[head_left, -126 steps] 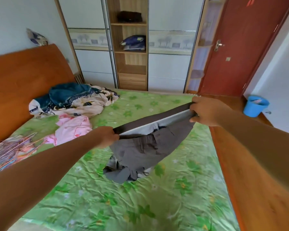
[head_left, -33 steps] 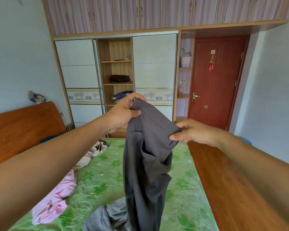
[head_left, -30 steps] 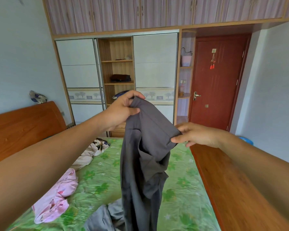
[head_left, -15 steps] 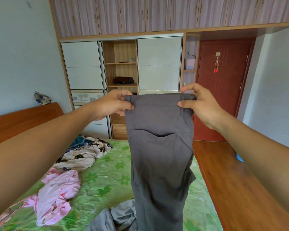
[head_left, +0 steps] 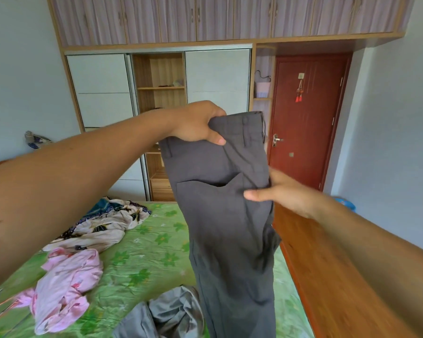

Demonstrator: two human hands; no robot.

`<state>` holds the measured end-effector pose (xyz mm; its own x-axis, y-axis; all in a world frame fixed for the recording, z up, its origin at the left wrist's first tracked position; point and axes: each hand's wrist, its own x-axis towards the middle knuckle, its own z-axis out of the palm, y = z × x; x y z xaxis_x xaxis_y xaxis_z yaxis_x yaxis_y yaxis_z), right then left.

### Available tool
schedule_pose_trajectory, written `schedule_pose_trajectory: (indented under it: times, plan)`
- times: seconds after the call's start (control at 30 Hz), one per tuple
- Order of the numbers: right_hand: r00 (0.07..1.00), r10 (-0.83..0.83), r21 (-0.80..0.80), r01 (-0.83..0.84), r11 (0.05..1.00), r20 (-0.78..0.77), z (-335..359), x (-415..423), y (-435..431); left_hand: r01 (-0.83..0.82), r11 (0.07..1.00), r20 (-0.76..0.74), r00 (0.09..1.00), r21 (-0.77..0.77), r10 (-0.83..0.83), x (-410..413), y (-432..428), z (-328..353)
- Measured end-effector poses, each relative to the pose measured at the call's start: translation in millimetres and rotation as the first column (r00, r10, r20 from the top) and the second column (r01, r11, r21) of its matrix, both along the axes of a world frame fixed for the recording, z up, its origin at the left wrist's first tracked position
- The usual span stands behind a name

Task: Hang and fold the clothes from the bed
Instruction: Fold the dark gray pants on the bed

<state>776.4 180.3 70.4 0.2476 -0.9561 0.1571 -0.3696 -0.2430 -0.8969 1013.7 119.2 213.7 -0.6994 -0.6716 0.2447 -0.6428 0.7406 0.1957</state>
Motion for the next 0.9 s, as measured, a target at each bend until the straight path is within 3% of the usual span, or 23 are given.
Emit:
schedule_pose_trajectory:
  times: [0.03,0.1,0.33,0.4,0.5,0.57,0.63,0.73,0.9]
  plan:
    - [0.993,0.006,0.094,0.005,0.996,-0.120,-27,-6,1,-0.008,1.000,-0.009,1.000,-0.020,0.007,-1,1,4]
    - [0.975,-0.048,0.182,0.088,0.979,-0.215,-74,-18,-2,-0.024,0.999,-0.009,1.000,-0.047,0.024,0,4,12]
    - [0.934,-0.287,0.200,0.329,0.923,-0.212,-118,-37,-2,-0.118,0.991,-0.004,0.993,-0.057,0.118,9,16,27]
    - [0.929,-0.351,0.198,0.368,0.909,-0.117,-125,-30,0,-0.136,0.990,-0.011,0.991,-0.047,0.136,10,21,29]
    - [0.893,-0.370,0.266,0.303,0.915,0.257,-131,-16,-2,-0.182,0.983,-0.038,0.983,-0.021,0.181,15,26,32]
    - [0.762,-0.358,0.310,0.216,0.926,0.539,-132,-9,-7,-0.199,0.980,-0.058,0.978,-0.006,0.199,19,29,34]
    - [0.620,-0.328,0.367,0.069,0.928,0.713,-129,-7,-10,-0.208,0.978,-0.076,0.975,0.020,0.209,24,32,35]
    - [0.640,-0.192,0.371,-0.157,0.915,0.744,-122,-7,-6,-0.217,0.974,-0.082,0.972,0.059,0.222,32,35,33]
    - [0.569,-0.174,0.283,-0.109,0.953,0.804,-120,-19,-9,-0.264,0.962,-0.097,0.958,0.071,0.270,54,40,30]
